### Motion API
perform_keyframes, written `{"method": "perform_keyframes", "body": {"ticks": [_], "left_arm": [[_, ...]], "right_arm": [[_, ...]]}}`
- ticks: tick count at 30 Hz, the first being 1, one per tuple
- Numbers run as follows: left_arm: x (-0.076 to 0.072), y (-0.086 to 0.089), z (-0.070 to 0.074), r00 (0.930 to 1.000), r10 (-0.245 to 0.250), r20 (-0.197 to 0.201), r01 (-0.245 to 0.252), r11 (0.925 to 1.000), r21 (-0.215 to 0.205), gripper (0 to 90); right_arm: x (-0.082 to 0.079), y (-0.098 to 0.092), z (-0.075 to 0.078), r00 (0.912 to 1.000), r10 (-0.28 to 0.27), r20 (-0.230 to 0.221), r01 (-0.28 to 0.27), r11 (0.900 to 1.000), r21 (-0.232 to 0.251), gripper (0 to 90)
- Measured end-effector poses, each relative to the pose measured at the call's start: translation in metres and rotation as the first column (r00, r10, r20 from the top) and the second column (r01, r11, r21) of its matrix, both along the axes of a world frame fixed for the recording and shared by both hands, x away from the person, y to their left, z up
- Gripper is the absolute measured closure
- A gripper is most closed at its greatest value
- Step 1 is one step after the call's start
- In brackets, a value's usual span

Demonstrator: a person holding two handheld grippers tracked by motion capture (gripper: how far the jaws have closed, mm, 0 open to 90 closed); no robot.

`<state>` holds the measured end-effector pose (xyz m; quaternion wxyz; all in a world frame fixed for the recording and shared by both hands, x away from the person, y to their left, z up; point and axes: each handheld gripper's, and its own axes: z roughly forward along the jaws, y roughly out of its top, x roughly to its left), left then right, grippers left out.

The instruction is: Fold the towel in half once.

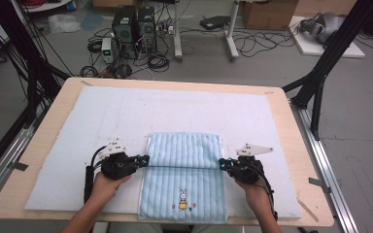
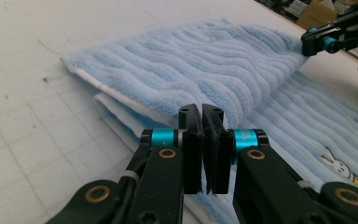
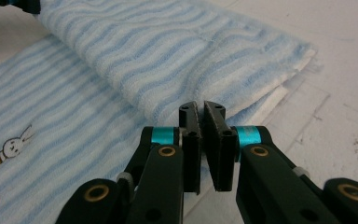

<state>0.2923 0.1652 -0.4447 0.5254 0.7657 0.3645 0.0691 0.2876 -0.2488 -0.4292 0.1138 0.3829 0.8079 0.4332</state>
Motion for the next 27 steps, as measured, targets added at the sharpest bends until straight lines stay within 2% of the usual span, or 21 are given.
{"method": "perform_keyframes", "body": {"ticks": [3, 4, 6, 8, 10, 12, 14, 19, 23, 25, 27], "left_arm": [[-0.001, 0.001, -0.002, 0.9999, 0.012, -0.004, -0.012, 0.9997, 0.020, 84.6], [0.000, 0.002, -0.002, 0.9993, 0.036, -0.006, -0.036, 0.9992, 0.019, 78.8], [0.003, 0.005, 0.000, 0.9967, 0.080, -0.014, -0.080, 0.9968, -0.003, 58.4], [0.005, 0.008, 0.002, 0.9938, 0.111, -0.009, -0.111, 0.9938, -0.009, 48.7], [0.008, 0.011, 0.003, 0.9912, 0.132, -0.008, -0.132, 0.9910, -0.019, 43.3], [0.013, 0.013, 0.005, 0.9895, 0.144, -0.014, -0.144, 0.9888, -0.038, 41.2], [0.018, 0.014, 0.009, 0.9898, 0.142, -0.009, -0.142, 0.9876, -0.067, 43.1], [0.036, 0.014, 0.020, 0.9833, 0.182, 0.008, -0.180, 0.9780, -0.105, 42.2], [0.052, 0.009, 0.027, 0.9802, 0.197, 0.020, -0.195, 0.9768, -0.089, 41.4], [0.060, 0.006, 0.028, 0.9800, 0.198, 0.018, -0.196, 0.9783, -0.066, 40.8], [0.067, 0.003, 0.028, 0.9788, 0.205, 0.015, -0.203, 0.9771, -0.064, 40.0]], "right_arm": [[-0.001, 0.002, 0.000, 1.0000, 0.000, 0.002, 0.000, 1.000, -0.012, 82.2], [-0.002, 0.002, 0.000, 1.0000, -0.007, 0.005, 0.007, 1.000, -0.012, 78.1], [-0.001, 0.000, 0.002, 0.9991, -0.040, 0.013, 0.040, 0.999, 0.008, 65.8], [-0.001, -0.003, 0.003, 0.9974, -0.070, 0.018, 0.069, 0.997, 0.036, 56.7], [0.000, -0.006, 0.004, 0.9948, -0.099, 0.024, 0.098, 0.994, 0.051, 49.9], [0.002, -0.010, 0.005, 0.9910, -0.130, 0.033, 0.128, 0.990, 0.061, 44.1], [0.004, -0.013, 0.006, 0.9862, -0.160, 0.042, 0.157, 0.985, 0.075, 39.8], [0.012, -0.017, 0.009, 0.9807, -0.190, 0.048, 0.184, 0.977, 0.106, 36.6], [0.024, -0.018, 0.010, 0.9798, -0.197, 0.036, 0.191, 0.975, 0.116, 36.1], [0.032, -0.019, 0.009, 0.9798, -0.197, 0.036, 0.192, 0.975, 0.110, 36.2], [0.040, -0.019, 0.010, 0.9785, -0.205, 0.027, 0.201, 0.975, 0.098, 36.4]]}}
